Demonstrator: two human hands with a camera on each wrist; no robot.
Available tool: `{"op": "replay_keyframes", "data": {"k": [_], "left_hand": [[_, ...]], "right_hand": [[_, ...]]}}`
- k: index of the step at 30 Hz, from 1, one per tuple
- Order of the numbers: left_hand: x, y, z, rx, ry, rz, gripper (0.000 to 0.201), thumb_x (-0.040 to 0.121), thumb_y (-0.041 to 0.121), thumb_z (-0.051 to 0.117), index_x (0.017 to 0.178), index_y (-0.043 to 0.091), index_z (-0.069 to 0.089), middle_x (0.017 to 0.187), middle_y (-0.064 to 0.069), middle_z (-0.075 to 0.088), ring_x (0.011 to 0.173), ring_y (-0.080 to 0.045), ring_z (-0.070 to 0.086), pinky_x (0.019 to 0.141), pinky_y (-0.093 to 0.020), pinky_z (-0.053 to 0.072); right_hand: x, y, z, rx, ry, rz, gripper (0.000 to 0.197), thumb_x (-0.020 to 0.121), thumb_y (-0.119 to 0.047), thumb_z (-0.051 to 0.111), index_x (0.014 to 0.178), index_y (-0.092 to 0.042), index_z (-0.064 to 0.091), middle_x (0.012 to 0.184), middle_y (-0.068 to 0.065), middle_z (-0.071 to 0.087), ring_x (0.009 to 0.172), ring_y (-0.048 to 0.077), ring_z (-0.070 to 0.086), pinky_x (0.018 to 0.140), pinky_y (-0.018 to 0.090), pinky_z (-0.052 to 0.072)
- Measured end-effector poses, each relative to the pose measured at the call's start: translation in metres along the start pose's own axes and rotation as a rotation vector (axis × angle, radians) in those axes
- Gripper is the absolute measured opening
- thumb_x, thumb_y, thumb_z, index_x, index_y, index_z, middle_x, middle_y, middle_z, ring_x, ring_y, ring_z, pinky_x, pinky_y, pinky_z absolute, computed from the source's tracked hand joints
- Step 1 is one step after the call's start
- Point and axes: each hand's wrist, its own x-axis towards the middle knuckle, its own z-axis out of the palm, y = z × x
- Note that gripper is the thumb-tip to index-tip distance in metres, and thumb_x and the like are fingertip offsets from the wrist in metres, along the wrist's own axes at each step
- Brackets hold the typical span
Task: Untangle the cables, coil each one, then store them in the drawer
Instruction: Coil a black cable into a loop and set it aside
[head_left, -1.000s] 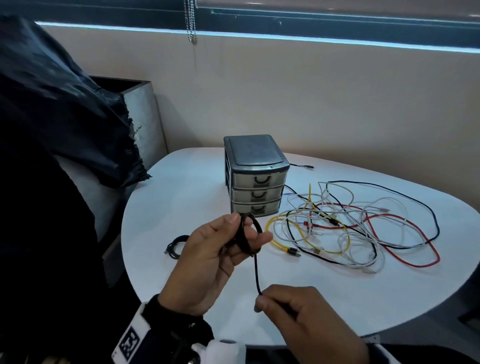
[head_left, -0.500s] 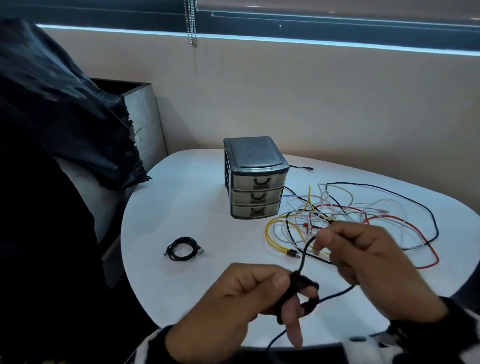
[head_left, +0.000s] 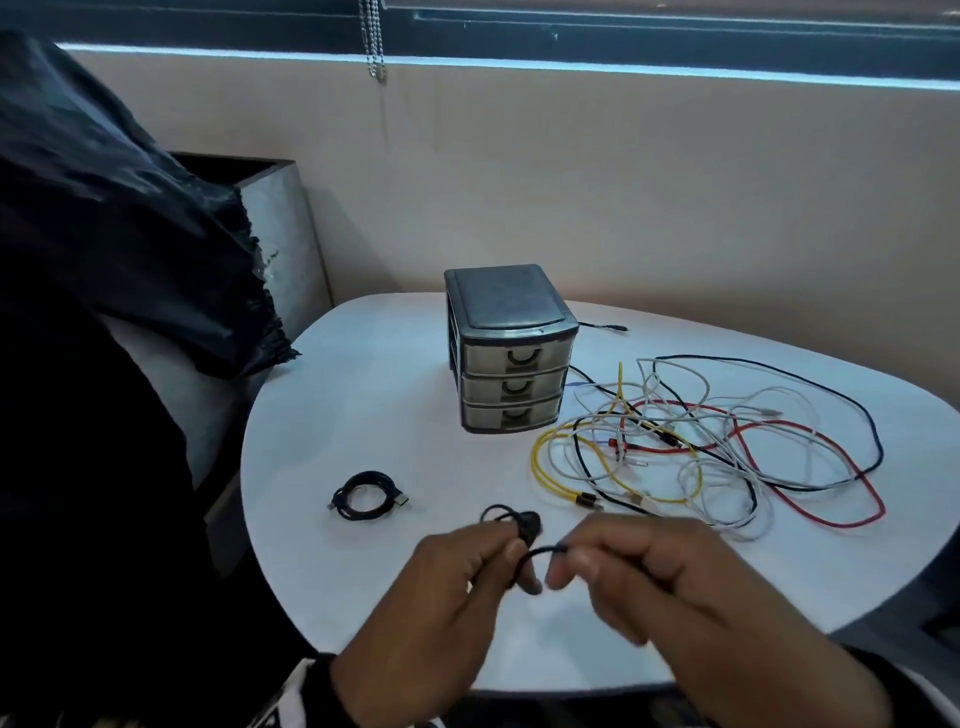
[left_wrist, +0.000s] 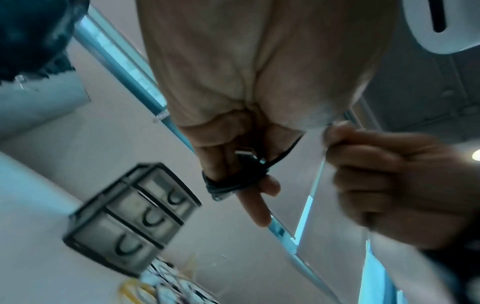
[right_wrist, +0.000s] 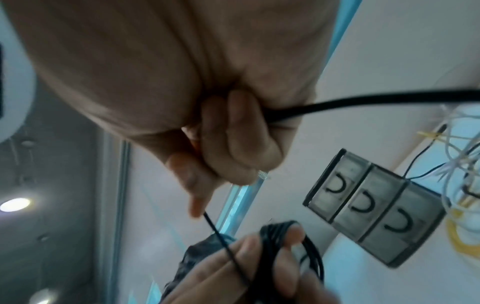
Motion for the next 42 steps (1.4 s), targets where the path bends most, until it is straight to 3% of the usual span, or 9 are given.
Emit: {"op": "replay_keyframes", "data": {"k": [5, 12, 17, 20, 25, 28, 31, 38, 42], "left_hand": [[0.001, 0.025, 0.005, -0.688, -0.131, -0.114, 0.035, 0.098, 0.032, 0.047, 0.091, 0.017, 0.078, 0.070, -0.002, 0.067, 0.072, -0.013, 0.065, 0.084, -0.026, 0.047], [0.015, 0.015, -0.026, -1.202, 0.255, -0.044, 0.048, 0.075, 0.036, 0.080, 0.105, -0.001, 0.074, 0.075, -0.004, 0.061, 0.073, -0.022, 0.066, 0.084, -0.031, 0.057], [0.021, -0.014, -0.032, -0.381, 0.406, -0.054, 0.030, 0.098, 0.039, 0.052, 0.087, 0.024, 0.075, 0.087, 0.003, 0.075, 0.097, -0.020, 0.069, 0.089, -0.030, 0.050], [0.021, -0.023, -0.017, -0.033, 0.239, -0.078, 0.035, 0.100, 0.036, 0.044, 0.078, 0.023, 0.068, 0.077, 0.007, 0.069, 0.079, -0.006, 0.061, 0.076, -0.026, 0.043], [0.006, 0.003, 0.010, -0.376, -0.242, -0.108, 0.042, 0.104, 0.031, 0.040, 0.079, 0.021, 0.072, 0.070, 0.009, 0.067, 0.073, -0.006, 0.059, 0.076, -0.024, 0.043], [0.005, 0.013, 0.004, -0.761, -0.259, -0.127, 0.046, 0.103, 0.035, 0.044, 0.097, -0.003, 0.069, 0.070, 0.003, 0.066, 0.067, -0.013, 0.063, 0.088, -0.035, 0.042], [0.012, 0.008, -0.003, -0.920, -0.137, -0.073, 0.062, 0.097, 0.044, 0.057, 0.099, -0.018, 0.056, 0.074, 0.000, 0.065, 0.070, -0.021, 0.064, 0.095, -0.050, 0.039], [0.027, 0.007, -0.016, -0.424, 0.230, 0.078, 0.039, 0.097, 0.041, 0.043, 0.085, 0.013, 0.067, 0.086, 0.006, 0.073, 0.095, -0.021, 0.071, 0.091, -0.026, 0.050], [0.027, 0.003, -0.012, -0.010, 0.020, 0.098, 0.046, 0.107, 0.038, 0.035, 0.078, 0.014, 0.062, 0.077, 0.010, 0.065, 0.082, -0.010, 0.063, 0.078, -0.025, 0.043]], "right_hand": [[0.029, 0.040, -0.019, 0.127, 0.388, 0.007, 0.017, 0.084, -0.020, 0.075, 0.072, -0.008, 0.070, 0.047, -0.007, 0.045, 0.042, 0.003, 0.035, 0.045, 0.009, 0.029], [0.021, 0.080, 0.031, -0.061, -0.027, 0.131, 0.023, 0.097, -0.029, 0.059, 0.082, -0.021, 0.075, 0.052, -0.009, 0.048, 0.053, 0.006, 0.042, 0.057, 0.020, 0.037], [0.017, 0.046, 0.029, -0.167, -0.239, 0.083, 0.019, 0.097, -0.033, 0.059, 0.085, -0.025, 0.071, 0.056, -0.004, 0.051, 0.052, 0.003, 0.039, 0.054, 0.016, 0.031], [0.015, 0.022, 0.015, -0.118, -0.141, 0.024, 0.017, 0.096, -0.027, 0.061, 0.081, -0.026, 0.069, 0.055, -0.005, 0.045, 0.051, 0.003, 0.035, 0.051, 0.018, 0.028], [0.025, 0.042, -0.015, -0.074, 0.304, -0.051, 0.022, 0.088, -0.032, 0.069, 0.069, -0.021, 0.070, 0.058, 0.008, 0.054, 0.054, 0.007, 0.039, 0.052, 0.019, 0.031], [0.024, 0.061, -0.007, 0.092, 0.353, 0.034, 0.021, 0.079, -0.026, 0.072, 0.065, -0.010, 0.071, 0.050, -0.003, 0.054, 0.047, 0.000, 0.040, 0.051, 0.011, 0.032], [0.018, 0.074, 0.016, 0.039, 0.165, 0.020, 0.027, 0.091, -0.036, 0.064, 0.077, -0.015, 0.073, 0.056, 0.000, 0.053, 0.055, 0.007, 0.039, 0.056, 0.024, 0.031], [0.016, 0.029, 0.025, -0.178, -0.150, -0.025, 0.017, 0.099, -0.029, 0.055, 0.087, -0.026, 0.066, 0.055, -0.009, 0.046, 0.052, 0.006, 0.038, 0.054, 0.017, 0.029], [0.016, 0.010, -0.003, -0.156, -0.029, -0.091, 0.019, 0.099, -0.026, 0.054, 0.083, -0.028, 0.065, 0.057, -0.009, 0.044, 0.055, 0.004, 0.037, 0.053, 0.016, 0.030]]}}
